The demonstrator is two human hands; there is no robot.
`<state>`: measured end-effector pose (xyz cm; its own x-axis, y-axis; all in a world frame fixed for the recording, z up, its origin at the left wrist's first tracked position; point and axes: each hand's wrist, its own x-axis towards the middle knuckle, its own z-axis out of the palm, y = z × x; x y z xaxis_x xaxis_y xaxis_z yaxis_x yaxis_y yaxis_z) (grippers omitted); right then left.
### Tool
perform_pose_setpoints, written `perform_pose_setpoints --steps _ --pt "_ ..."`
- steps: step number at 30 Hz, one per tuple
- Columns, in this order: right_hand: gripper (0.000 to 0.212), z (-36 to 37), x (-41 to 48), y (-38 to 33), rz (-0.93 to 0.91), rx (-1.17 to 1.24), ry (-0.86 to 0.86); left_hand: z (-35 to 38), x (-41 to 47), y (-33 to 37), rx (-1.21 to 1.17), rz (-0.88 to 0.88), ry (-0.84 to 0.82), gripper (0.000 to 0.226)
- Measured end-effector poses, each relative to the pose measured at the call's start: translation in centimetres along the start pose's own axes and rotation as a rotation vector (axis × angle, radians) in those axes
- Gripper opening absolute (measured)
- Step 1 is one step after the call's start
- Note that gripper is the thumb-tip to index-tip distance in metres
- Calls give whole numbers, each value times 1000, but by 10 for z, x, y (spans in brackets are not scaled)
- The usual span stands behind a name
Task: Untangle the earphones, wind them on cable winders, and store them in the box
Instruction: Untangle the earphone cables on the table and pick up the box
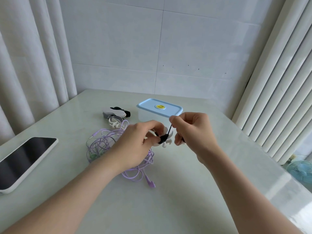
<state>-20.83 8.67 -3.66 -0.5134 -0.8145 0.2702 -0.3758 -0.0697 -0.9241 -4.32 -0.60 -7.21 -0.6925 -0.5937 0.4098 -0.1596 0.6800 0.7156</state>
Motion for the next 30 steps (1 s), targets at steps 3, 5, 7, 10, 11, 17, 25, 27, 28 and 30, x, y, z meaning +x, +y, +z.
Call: perform_pose_setpoints --steps 3,5,7,10,11,17,25,27,28,30 --pt "34 -2 5 7 52 -63 33 1 0 2 -143 -1 -27 22" --pt "34 -2 7 11 136 -50 -39 0 2 4 -290 -7 12 21" --pt "33 1 7 12 195 -5 -154 -2 3 4 -438 -38 75 20" --pt "28 10 4 13 192 93 -234 -2 5 3 -572 -118 207 21" --pt "25 13 3 13 181 112 -235 -2 6 2 -591 -145 257 22" --pt "15 39 -12 9 206 252 -281 -1 6 0 -744 -285 445 14" --pt "16 47 -25 6 103 49 -139 -2 7 0 -942 -428 452 7" --pt "19 49 -26 5 -19 -129 -85 -3 7 -1 -947 -437 443 10" --pt "20 50 -27 3 -61 -166 -71 -3 8 -2 -938 -433 449 12" --pt "22 49 -29 -1 -91 -193 -75 -3 8 -3 -923 -420 465 13"
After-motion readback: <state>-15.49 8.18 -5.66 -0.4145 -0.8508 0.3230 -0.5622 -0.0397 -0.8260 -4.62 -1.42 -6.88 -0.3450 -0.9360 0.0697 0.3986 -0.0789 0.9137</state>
